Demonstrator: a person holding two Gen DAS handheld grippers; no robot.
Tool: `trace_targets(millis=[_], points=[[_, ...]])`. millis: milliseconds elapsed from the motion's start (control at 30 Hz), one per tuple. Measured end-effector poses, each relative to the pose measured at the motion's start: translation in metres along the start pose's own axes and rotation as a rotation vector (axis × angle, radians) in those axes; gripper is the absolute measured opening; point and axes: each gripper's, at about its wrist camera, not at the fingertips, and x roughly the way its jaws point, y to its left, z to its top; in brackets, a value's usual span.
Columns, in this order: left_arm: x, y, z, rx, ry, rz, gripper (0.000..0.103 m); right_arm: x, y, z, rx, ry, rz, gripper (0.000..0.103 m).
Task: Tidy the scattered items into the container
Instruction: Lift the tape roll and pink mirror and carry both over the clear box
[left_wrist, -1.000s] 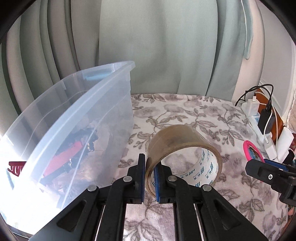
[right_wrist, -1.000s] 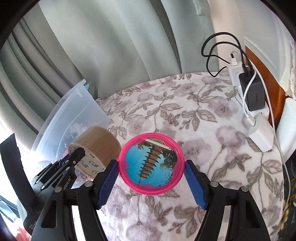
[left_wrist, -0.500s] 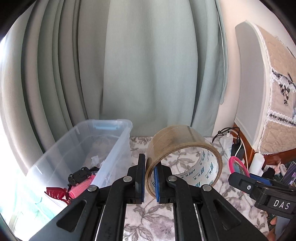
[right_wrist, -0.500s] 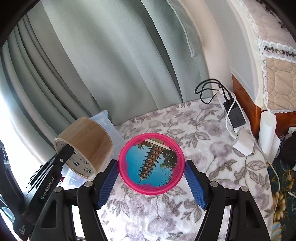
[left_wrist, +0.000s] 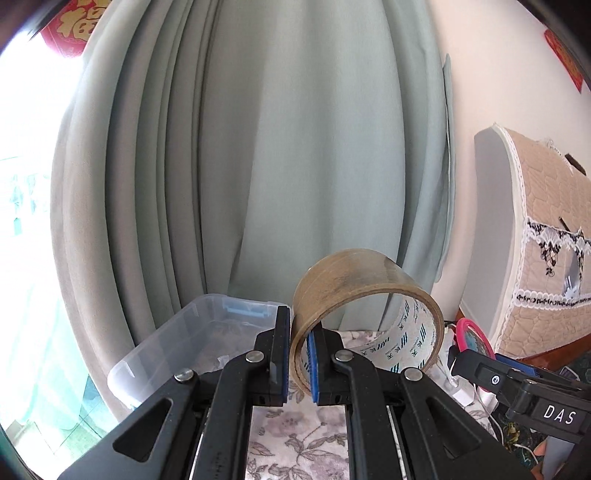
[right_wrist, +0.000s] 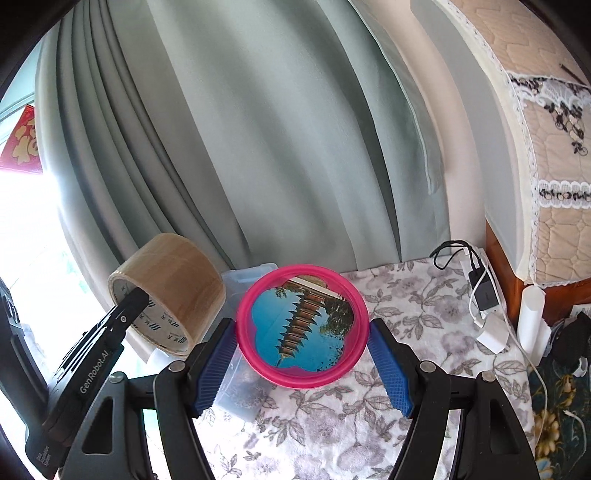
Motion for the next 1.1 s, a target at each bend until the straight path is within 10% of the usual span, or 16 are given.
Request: trace_targets(millis=[1100], points=[[0.000,0.133,-0.009,-0.225,-0.012,0.168,0.008,0.062,0.123,-0.011,-0.214,0.102,0.117,0.075]])
